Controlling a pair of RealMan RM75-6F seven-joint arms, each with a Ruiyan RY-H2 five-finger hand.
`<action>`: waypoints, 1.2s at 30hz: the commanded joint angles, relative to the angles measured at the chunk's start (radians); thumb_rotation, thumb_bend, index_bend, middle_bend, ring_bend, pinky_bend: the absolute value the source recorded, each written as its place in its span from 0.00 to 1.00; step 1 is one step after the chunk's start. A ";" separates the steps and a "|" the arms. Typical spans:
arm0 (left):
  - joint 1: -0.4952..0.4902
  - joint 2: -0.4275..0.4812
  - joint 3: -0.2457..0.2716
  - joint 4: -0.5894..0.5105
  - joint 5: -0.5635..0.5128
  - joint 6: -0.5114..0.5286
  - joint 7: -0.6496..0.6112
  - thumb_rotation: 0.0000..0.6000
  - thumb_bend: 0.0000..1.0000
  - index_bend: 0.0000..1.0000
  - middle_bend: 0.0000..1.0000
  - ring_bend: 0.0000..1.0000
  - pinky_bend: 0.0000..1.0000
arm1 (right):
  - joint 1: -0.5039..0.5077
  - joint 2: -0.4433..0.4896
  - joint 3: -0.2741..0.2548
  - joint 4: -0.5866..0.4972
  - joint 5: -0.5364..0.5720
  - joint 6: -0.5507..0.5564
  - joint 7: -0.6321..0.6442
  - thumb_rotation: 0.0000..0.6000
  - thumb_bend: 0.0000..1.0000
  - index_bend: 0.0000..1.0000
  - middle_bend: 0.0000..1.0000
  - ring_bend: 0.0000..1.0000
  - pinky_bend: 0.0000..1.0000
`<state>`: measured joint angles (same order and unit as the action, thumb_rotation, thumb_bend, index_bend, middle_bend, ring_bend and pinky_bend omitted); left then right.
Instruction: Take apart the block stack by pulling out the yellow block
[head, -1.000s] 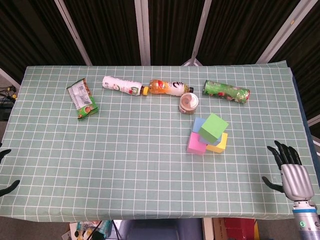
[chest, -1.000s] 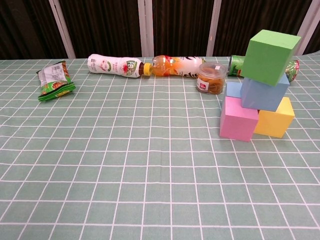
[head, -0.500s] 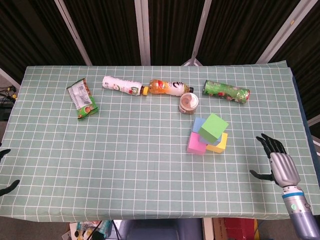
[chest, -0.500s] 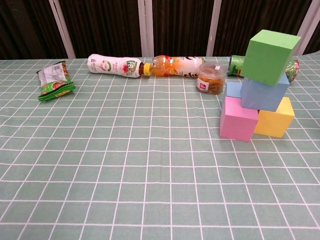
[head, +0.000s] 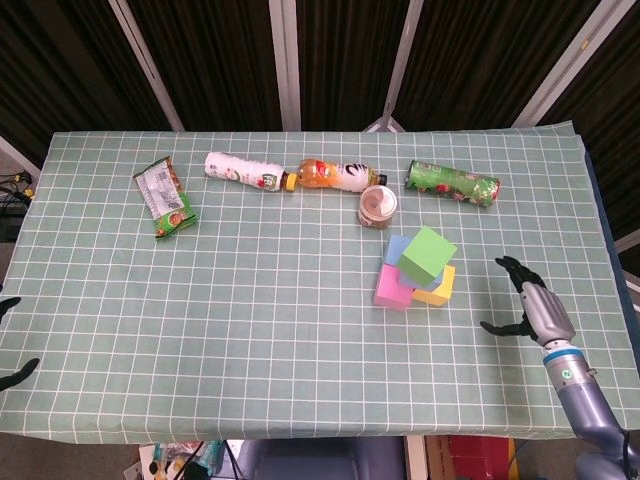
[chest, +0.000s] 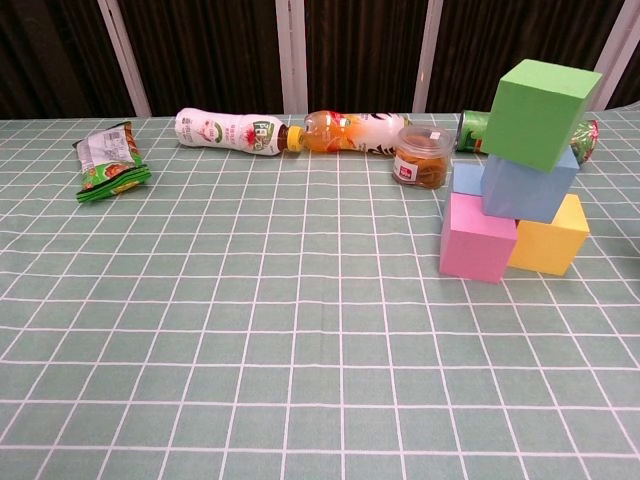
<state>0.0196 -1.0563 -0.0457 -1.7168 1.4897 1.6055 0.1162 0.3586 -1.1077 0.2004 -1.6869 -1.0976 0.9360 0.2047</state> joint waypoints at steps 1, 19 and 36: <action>-0.001 -0.002 0.000 -0.002 0.001 -0.001 0.006 1.00 0.19 0.20 0.07 0.00 0.00 | 0.023 -0.025 0.010 0.008 0.033 -0.049 0.041 1.00 0.17 0.09 0.00 0.00 0.00; -0.003 -0.019 -0.018 -0.001 -0.029 0.001 0.040 1.00 0.19 0.20 0.07 0.00 0.00 | 0.101 -0.190 0.051 0.086 0.150 -0.047 0.001 1.00 0.17 0.09 0.00 0.00 0.00; -0.004 -0.035 -0.028 -0.007 -0.053 0.001 0.076 1.00 0.19 0.20 0.07 0.00 0.00 | 0.159 -0.331 0.082 0.253 0.132 -0.098 0.064 1.00 0.17 0.18 0.07 0.02 0.00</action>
<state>0.0150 -1.0908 -0.0738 -1.7240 1.4371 1.6060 0.1917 0.5139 -1.4336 0.2787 -1.4392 -0.9632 0.8421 0.2648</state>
